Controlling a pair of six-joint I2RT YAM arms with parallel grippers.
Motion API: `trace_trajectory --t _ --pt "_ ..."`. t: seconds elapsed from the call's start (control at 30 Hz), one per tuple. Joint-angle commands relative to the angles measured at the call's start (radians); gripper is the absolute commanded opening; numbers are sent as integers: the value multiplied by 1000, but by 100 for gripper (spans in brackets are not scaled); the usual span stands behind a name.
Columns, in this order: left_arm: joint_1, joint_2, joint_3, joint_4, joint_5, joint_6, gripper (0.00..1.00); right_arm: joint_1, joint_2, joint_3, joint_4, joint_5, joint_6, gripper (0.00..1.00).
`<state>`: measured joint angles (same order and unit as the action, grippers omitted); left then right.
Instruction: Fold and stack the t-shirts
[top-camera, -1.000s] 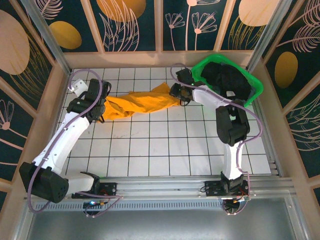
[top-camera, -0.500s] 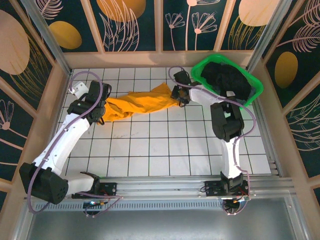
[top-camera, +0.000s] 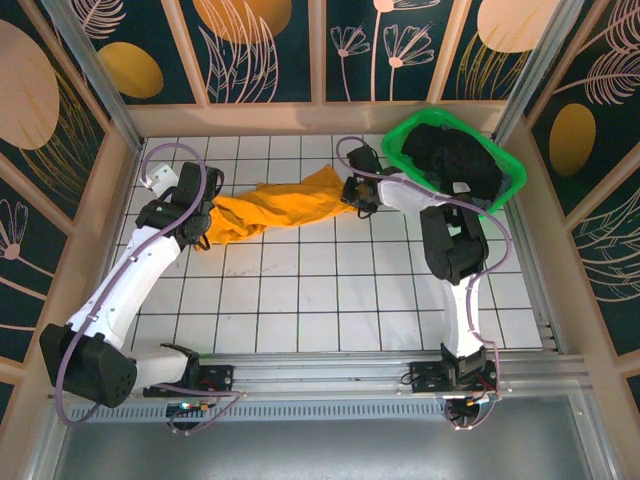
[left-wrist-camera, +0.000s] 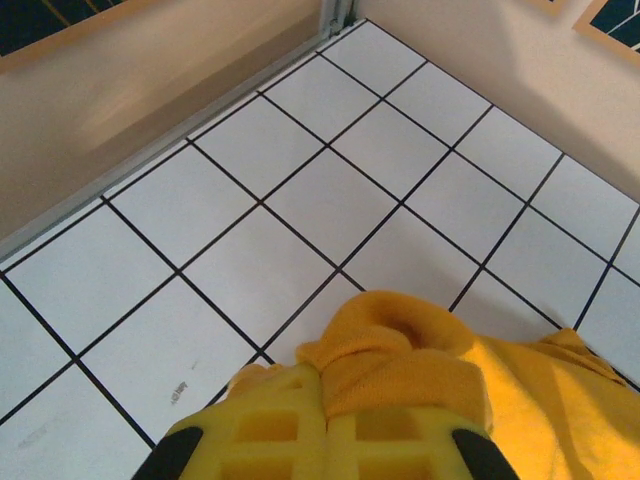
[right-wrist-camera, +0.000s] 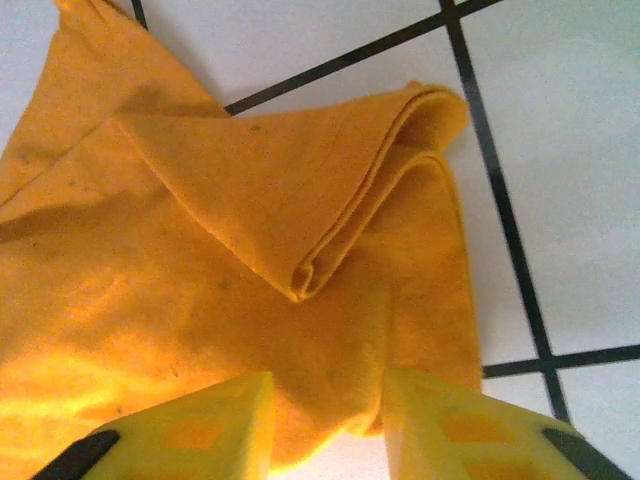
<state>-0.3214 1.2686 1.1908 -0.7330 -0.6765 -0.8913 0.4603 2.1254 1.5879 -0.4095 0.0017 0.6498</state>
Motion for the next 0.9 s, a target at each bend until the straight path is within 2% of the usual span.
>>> trace_trajectory --t 0.0,0.2,0.33,0.57,0.87 --pt "5 11 10 24 1 23 0 2 36 23 -8 -32 31 31" --pt "4 18 19 33 3 27 0 1 47 48 -27 -41 45 15" --pt "4 25 25 40 3 29 0 -10 39 31 -16 -61 58 1" --pt "4 31 53 46 5 42 0 -25 -71 -9 32 -21 57 0" --pt "4 78 270 50 -36 128 0 -43 -246 153 42 40 -68 0"
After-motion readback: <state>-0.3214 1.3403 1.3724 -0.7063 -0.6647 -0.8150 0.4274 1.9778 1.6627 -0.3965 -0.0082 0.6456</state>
